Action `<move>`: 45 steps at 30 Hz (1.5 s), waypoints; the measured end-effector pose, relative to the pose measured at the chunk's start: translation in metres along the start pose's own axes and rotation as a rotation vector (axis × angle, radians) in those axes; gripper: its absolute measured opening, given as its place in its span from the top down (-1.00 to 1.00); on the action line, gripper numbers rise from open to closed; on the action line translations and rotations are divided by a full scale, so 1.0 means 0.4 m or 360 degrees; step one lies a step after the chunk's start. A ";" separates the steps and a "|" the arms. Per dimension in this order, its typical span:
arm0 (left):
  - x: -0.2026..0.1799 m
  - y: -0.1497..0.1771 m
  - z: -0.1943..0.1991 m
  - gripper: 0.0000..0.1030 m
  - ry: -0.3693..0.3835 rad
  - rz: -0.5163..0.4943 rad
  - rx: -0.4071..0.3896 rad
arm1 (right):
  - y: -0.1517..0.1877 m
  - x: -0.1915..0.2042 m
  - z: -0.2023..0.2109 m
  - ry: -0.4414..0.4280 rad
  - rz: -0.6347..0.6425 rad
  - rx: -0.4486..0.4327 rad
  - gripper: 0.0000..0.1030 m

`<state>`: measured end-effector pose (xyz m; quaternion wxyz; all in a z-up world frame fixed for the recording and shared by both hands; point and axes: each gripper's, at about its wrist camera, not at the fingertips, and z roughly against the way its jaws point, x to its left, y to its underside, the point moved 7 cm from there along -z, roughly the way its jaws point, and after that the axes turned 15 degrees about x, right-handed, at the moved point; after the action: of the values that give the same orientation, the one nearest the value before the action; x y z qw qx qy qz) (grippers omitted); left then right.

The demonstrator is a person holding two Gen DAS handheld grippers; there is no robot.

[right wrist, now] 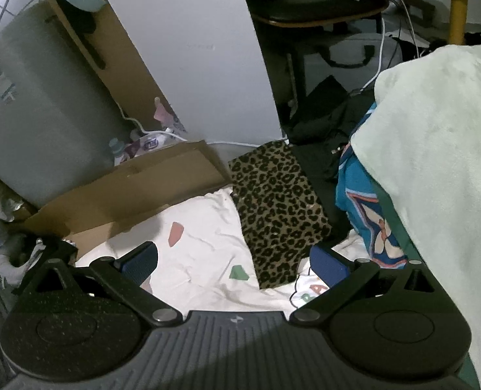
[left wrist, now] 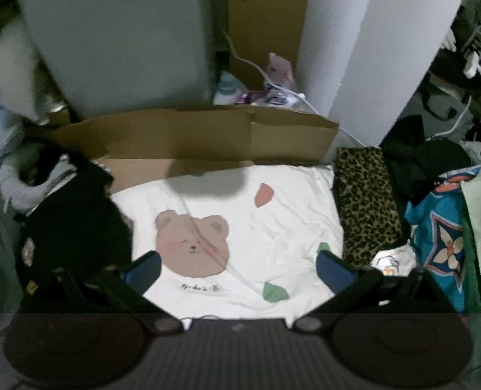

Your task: Fold clothes

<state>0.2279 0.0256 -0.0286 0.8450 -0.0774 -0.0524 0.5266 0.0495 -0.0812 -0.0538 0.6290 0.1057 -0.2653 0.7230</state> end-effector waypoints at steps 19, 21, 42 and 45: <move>0.124 0.238 0.074 -0.99 0.0002 0.0230 -0.0081 | 0.107 -0.010 0.105 0.0153 0.0095 -0.0103 -0.99; 0.122 0.254 0.077 -0.99 0.0023 0.0259 -0.0096 | 0.117 -0.003 0.110 0.0157 0.0116 -0.0109 -0.99; 0.048 0.400 0.036 -0.99 -0.0067 0.0336 -0.0162 | 0.194 0.080 0.138 0.0412 0.0263 -0.0198 -0.99; 0.044 0.407 0.025 -0.99 -0.0062 0.0348 -0.0155 | 0.213 0.082 0.129 0.0425 0.0278 -0.0185 -0.99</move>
<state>0.0903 0.1128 -0.0489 0.7765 -0.1133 -0.0854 0.6140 -0.0481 -0.0855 -0.0160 0.5985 -0.0514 -0.2290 0.7660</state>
